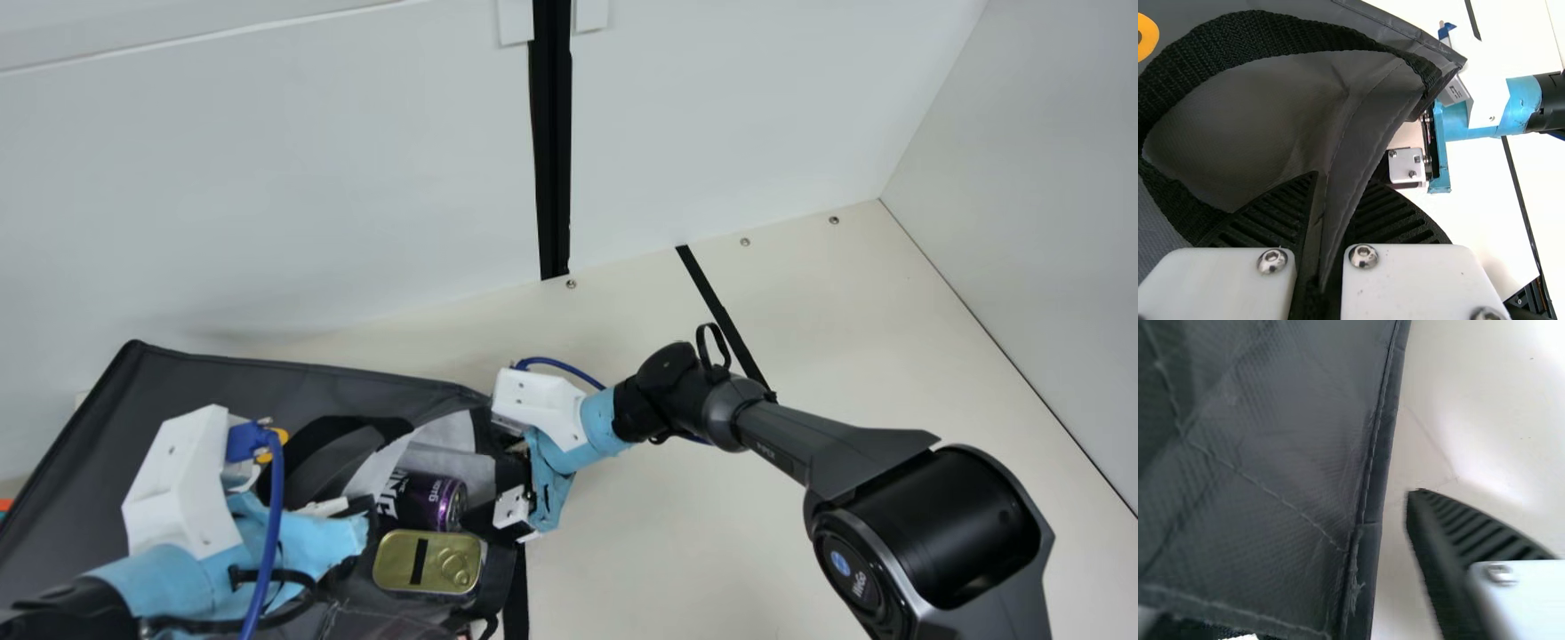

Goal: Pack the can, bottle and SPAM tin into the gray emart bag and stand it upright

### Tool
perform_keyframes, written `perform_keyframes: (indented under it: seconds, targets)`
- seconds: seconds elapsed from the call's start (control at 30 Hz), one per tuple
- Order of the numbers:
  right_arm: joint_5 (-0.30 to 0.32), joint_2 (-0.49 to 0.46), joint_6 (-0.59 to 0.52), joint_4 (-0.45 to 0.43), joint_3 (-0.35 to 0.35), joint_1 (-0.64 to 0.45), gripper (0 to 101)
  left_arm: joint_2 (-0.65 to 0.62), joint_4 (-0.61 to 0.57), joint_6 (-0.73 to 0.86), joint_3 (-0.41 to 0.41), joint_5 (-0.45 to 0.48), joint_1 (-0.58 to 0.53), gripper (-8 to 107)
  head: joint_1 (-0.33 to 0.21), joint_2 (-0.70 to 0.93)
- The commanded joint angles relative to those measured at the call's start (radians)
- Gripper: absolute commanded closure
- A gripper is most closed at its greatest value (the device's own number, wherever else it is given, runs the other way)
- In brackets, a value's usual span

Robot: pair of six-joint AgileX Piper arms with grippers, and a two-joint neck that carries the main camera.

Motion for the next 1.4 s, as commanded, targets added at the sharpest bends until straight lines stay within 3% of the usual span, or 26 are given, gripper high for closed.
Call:
perform_keyframes:
  seconds: [0.0,0.23,0.73,1.17,1.37]
  targets:
    - [0.003,-0.004,0.002,0.003,0.005,-0.003,58,0.0,0.0,0.0,0.0,0.0,0.0,107,-0.023,-0.001]
    - [0.017,-0.02,0.01,0.011,0.03,-0.017,101,0.0,0.0,0.0,0.0,0.0,0.0,107,-0.023,-0.001]
    - [0.113,-0.087,0.081,0.08,0.114,-0.078,101,0.0,0.0,0.0,0.0,0.0,0.0,107,-0.023,-0.001]
    - [0.213,-0.184,0.115,0.067,0.17,-0.154,101,-0.02,-0.002,0.003,0.016,0.005,0.004,107,-0.023,-0.001]
    - [0.266,-0.241,0.137,0.043,0.197,-0.194,101,-0.008,0.004,0.043,-0.02,0.024,0.025,107,-0.023,-0.001]
